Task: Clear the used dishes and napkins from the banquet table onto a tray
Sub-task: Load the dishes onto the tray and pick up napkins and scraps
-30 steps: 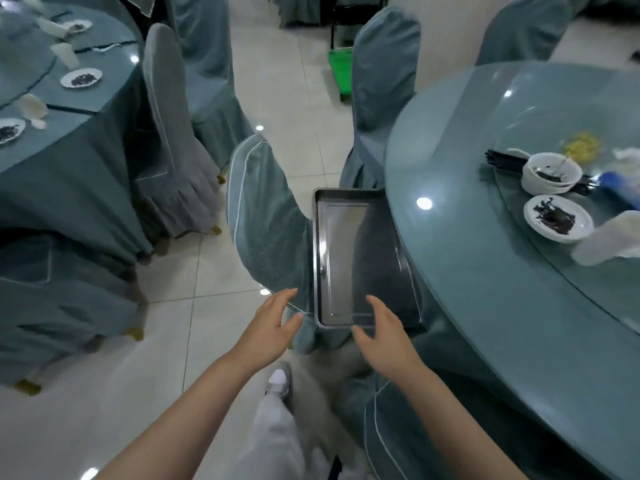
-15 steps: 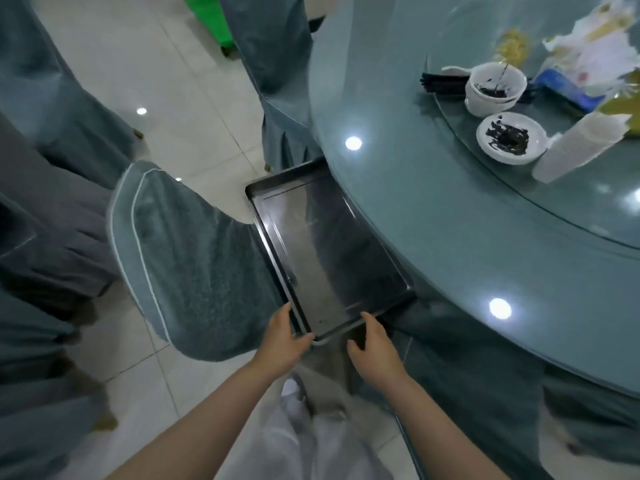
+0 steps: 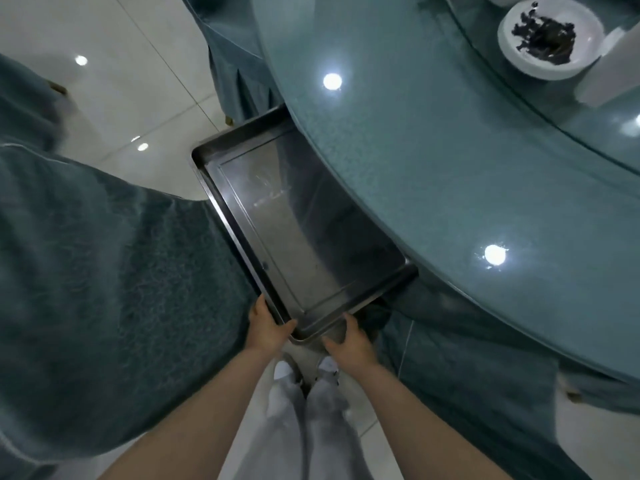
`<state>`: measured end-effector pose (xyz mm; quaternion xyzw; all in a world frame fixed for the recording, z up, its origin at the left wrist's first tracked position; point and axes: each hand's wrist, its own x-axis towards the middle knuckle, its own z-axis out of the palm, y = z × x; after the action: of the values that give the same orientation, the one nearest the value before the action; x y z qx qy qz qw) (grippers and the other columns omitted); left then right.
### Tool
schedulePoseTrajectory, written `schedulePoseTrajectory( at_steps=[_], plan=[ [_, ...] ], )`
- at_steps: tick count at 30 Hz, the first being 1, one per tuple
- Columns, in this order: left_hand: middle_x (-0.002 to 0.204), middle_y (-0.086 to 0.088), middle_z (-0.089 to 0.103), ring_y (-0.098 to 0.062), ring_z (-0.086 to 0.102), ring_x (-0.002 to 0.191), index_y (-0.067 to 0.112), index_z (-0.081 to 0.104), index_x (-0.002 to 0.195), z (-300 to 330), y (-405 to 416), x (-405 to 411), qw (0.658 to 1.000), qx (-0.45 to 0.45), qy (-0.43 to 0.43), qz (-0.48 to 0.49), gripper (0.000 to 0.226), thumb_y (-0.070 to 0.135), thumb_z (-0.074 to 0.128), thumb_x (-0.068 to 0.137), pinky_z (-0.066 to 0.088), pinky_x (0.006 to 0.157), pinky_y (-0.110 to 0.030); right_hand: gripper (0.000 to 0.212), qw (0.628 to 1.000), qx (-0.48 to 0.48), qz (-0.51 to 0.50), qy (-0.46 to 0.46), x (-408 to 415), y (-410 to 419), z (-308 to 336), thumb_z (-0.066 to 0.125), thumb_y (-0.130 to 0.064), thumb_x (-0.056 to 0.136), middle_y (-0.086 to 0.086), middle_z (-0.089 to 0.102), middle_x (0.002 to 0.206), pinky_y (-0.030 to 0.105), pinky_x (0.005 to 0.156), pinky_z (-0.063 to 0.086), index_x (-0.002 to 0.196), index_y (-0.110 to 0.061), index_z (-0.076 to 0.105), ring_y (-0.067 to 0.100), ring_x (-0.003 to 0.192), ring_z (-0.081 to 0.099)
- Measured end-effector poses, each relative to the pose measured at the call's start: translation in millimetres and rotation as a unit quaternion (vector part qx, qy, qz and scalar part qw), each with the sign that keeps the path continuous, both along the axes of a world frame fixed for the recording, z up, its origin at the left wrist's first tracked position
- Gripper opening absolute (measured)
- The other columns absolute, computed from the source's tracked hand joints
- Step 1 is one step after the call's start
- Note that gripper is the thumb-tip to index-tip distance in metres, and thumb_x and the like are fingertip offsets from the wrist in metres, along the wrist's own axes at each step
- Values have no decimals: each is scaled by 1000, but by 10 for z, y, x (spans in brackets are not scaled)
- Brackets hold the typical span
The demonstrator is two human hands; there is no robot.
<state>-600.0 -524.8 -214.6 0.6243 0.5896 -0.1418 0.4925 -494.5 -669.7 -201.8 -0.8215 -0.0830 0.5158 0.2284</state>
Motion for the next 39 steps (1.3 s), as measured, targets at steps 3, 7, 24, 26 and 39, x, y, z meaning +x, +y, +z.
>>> schedulePoseTrajectory(
  at_steps=[3, 7, 24, 26, 39],
  plan=[
    [146, -17, 38, -27, 46, 129, 13, 33, 145, -398, 128, -3, 1000, -20, 0, 20, 100, 40, 83, 63, 41, 108, -40, 79, 999, -12, 50, -7, -18, 85, -283, 67, -37, 86, 10, 39, 148, 35, 106, 40, 150, -20, 23, 27, 132, 43],
    [143, -11, 43, -28, 51, 125, 21, 33, 144, -993, 213, -99, 998, -35, 4, 47, 106, 46, 80, 53, 50, 98, -48, 78, 995, -20, 101, 6, -36, 171, -524, 65, -35, 85, 10, 42, 146, 33, 106, 40, 151, -20, 26, 27, 132, 44],
    [114, -19, 53, -32, 62, 97, 35, 42, 108, -396, 333, 22, 992, 0, -85, 90, 56, 1, 67, 72, 57, 78, -45, 51, 883, -46, 361, -297, -118, 238, -241, 61, -54, 81, 12, 52, 119, 40, 90, 40, 114, -16, 58, 30, 112, 48],
    [116, -17, 51, -29, 59, 99, 32, 40, 111, -258, 349, 23, 990, 10, -97, 98, 56, -3, 64, 74, 56, 80, -42, 43, 862, -30, 393, -318, -153, 297, -99, 71, -53, 67, 9, 59, 103, 39, 80, 46, 92, -18, 69, 28, 96, 54],
    [121, -2, 39, -9, 47, 89, 17, 45, 125, 1127, 258, -2, 966, 214, -148, 0, 49, -5, 55, 83, 37, 77, -19, 28, 820, 163, 421, -352, -510, 366, 816, 80, -34, 48, -11, 59, 62, 19, 52, 45, 68, -29, 61, 11, 54, 57]
  ],
)
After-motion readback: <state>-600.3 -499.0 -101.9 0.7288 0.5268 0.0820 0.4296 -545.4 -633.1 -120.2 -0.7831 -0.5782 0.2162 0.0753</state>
